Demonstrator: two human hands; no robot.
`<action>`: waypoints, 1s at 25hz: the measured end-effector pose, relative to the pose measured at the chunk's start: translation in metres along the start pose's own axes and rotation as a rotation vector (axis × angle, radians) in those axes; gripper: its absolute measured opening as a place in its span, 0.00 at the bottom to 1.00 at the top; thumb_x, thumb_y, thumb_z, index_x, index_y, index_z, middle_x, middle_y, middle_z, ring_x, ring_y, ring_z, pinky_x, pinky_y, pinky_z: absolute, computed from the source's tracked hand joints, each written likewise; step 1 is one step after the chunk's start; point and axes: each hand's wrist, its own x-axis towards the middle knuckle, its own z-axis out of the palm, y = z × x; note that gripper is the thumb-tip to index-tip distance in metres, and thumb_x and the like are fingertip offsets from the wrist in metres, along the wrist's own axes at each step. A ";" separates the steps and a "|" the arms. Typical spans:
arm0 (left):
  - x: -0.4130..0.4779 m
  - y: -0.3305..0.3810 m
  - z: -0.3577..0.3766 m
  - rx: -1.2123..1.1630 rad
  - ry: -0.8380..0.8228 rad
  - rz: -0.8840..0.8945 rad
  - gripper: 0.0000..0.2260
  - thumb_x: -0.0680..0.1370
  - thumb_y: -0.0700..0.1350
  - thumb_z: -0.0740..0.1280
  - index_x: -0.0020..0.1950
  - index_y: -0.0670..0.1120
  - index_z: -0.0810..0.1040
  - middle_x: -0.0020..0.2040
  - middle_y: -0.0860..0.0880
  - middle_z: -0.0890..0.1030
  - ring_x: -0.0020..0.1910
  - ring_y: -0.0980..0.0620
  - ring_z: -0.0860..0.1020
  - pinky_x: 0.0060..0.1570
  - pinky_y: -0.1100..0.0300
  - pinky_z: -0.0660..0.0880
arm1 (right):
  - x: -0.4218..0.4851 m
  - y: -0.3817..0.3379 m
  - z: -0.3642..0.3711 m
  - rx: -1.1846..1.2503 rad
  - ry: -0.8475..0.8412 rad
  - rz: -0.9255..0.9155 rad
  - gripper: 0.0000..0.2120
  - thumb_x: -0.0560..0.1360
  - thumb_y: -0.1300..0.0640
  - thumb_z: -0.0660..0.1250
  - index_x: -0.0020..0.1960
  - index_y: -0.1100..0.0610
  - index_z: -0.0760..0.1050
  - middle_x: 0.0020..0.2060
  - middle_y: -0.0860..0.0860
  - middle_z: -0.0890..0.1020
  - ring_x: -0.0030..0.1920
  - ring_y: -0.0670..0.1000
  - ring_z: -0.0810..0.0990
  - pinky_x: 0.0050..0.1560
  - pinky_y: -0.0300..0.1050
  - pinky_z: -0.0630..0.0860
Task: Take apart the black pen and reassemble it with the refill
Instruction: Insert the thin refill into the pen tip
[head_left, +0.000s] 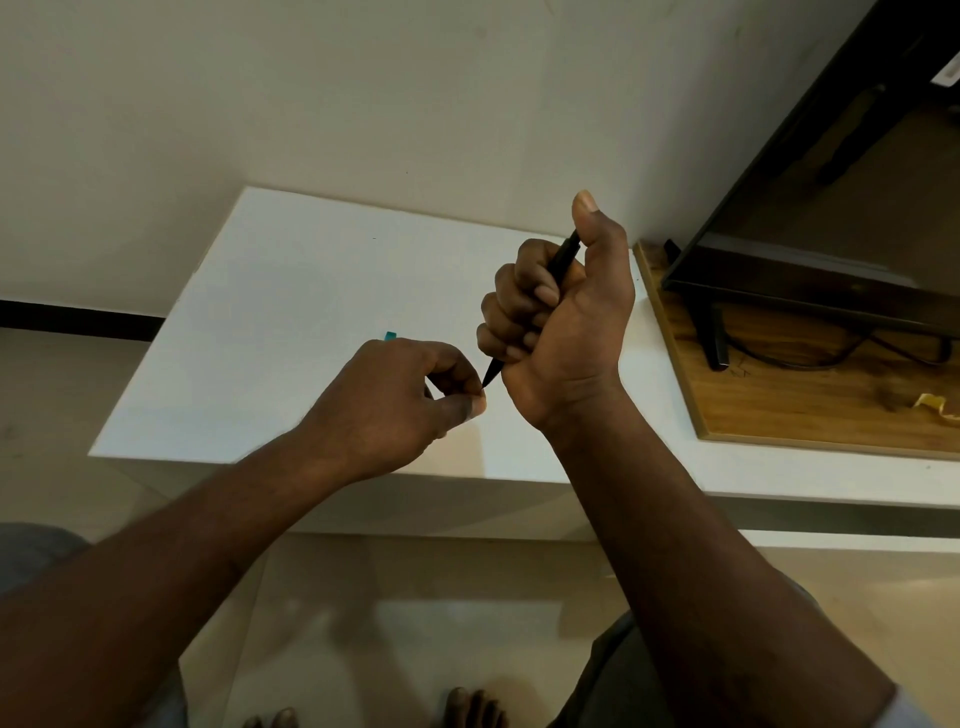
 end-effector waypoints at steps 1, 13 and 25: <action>0.000 -0.001 0.000 0.003 -0.004 0.000 0.04 0.76 0.55 0.74 0.43 0.63 0.82 0.44 0.72 0.81 0.34 0.63 0.83 0.35 0.66 0.71 | 0.000 -0.001 -0.001 0.007 0.003 0.004 0.29 0.84 0.39 0.54 0.31 0.55 0.56 0.23 0.48 0.56 0.25 0.49 0.50 0.28 0.43 0.49; -0.001 -0.009 0.002 0.147 -0.046 -0.028 0.02 0.77 0.53 0.74 0.46 0.57 0.85 0.39 0.64 0.82 0.41 0.74 0.77 0.34 0.70 0.67 | 0.004 -0.004 -0.010 0.112 0.059 0.043 0.31 0.82 0.35 0.55 0.28 0.53 0.59 0.22 0.47 0.58 0.23 0.47 0.52 0.25 0.39 0.53; -0.003 -0.002 0.000 0.248 -0.041 -0.013 0.03 0.76 0.56 0.74 0.47 0.58 0.84 0.39 0.62 0.81 0.37 0.60 0.80 0.38 0.62 0.74 | 0.008 0.002 -0.014 0.151 0.105 0.129 0.32 0.81 0.31 0.58 0.29 0.54 0.63 0.22 0.47 0.60 0.22 0.46 0.56 0.24 0.39 0.55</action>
